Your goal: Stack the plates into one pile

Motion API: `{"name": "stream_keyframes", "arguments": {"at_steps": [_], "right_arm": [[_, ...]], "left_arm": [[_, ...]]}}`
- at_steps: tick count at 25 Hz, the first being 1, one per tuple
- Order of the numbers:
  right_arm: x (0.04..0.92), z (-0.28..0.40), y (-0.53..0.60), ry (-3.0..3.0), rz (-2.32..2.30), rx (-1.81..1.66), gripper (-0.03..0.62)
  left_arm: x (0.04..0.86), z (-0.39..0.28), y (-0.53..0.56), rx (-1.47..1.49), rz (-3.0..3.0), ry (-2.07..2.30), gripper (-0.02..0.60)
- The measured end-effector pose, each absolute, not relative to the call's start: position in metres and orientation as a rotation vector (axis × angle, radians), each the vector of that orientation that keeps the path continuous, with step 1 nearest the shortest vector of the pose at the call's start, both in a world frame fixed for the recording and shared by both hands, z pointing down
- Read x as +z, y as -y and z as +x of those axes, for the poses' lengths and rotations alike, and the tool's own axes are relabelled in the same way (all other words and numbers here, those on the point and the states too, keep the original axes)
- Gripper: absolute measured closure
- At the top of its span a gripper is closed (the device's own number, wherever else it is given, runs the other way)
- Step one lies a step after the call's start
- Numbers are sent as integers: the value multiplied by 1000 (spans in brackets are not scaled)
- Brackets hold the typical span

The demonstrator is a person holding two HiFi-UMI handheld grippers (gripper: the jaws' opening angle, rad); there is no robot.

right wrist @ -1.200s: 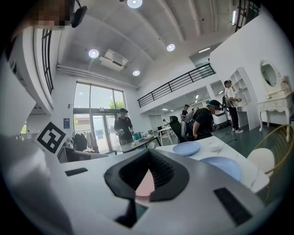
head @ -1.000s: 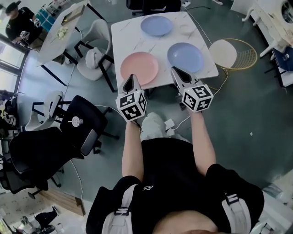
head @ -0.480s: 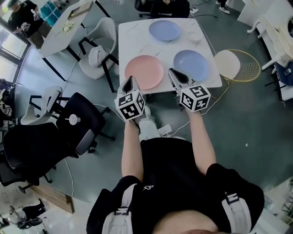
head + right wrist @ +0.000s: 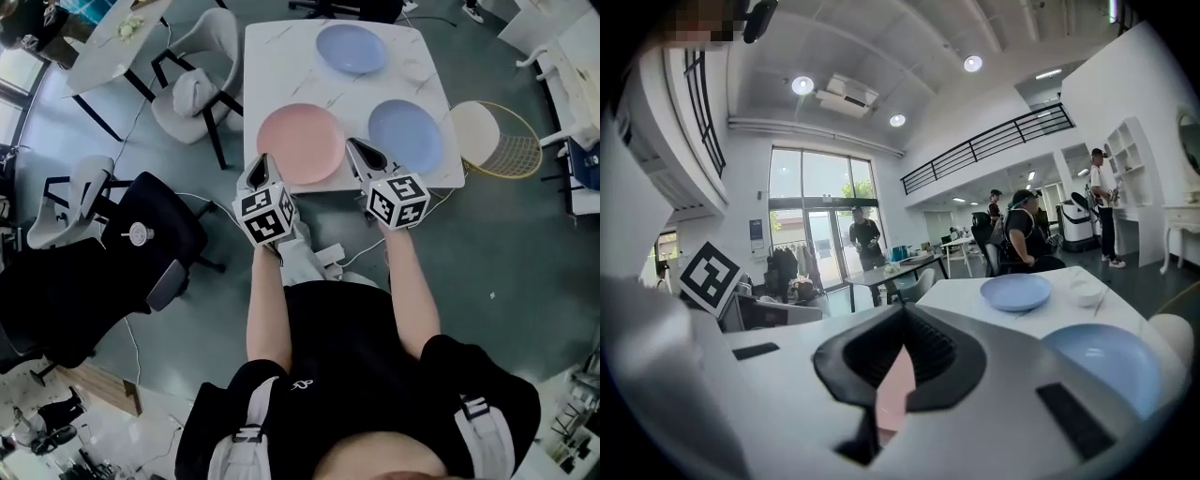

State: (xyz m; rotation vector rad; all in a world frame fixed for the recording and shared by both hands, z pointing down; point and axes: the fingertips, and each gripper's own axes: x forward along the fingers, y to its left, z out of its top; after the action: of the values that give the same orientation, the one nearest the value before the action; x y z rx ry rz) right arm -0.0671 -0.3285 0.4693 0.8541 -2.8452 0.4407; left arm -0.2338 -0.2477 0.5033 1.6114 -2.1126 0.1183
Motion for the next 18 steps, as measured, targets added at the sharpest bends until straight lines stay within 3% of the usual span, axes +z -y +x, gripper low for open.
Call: {"name": "stream_keyframes", "arguments": {"at_steps": [10, 12, 18], "right_arm": [[533, -69, 365, 2707, 990, 606, 580], [544, -69, 369, 2688, 1001, 635, 540], [582, -58, 378, 2586, 1063, 737, 508]], "left_arm": [[558, -265, 262, 264, 1517, 2029, 562], [567, -267, 272, 287, 1523, 2002, 528], [596, -278, 287, 360, 1462, 1955, 475]]}}
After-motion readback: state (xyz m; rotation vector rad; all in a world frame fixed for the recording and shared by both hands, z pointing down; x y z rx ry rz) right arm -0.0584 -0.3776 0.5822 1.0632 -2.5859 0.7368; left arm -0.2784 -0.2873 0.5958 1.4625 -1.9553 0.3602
